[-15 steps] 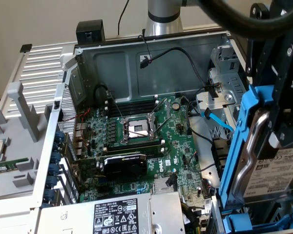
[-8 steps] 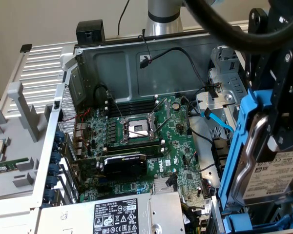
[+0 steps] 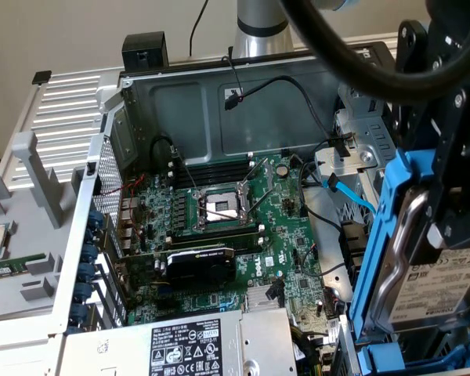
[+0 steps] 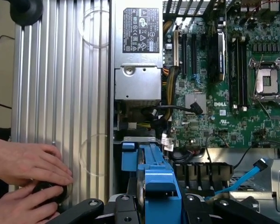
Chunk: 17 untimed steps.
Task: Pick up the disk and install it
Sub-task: 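Insert the disk into the insertion slot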
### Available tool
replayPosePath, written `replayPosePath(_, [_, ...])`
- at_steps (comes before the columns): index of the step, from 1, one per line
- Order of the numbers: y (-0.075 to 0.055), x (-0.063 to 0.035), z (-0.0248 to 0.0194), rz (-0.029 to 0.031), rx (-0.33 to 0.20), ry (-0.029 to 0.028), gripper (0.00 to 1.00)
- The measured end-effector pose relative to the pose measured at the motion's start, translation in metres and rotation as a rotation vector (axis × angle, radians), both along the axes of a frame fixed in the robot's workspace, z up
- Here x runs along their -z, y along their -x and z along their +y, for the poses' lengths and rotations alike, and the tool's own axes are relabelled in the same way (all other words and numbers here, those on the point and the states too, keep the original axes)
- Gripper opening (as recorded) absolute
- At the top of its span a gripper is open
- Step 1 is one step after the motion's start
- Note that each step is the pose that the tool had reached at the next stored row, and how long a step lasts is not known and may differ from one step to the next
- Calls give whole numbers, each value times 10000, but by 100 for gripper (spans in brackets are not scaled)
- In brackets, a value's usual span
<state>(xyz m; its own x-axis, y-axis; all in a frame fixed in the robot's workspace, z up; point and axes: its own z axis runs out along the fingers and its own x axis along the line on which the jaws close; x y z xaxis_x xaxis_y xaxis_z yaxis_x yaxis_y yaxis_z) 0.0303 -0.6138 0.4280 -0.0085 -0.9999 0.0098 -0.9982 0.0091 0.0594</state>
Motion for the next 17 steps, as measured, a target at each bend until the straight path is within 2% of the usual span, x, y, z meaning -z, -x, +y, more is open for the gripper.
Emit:
replayPosePath(10, [0, 34, 1, 0, 0, -1, 37])
replayPosePath(17, [0, 41, 21, 0, 0, -1, 37])
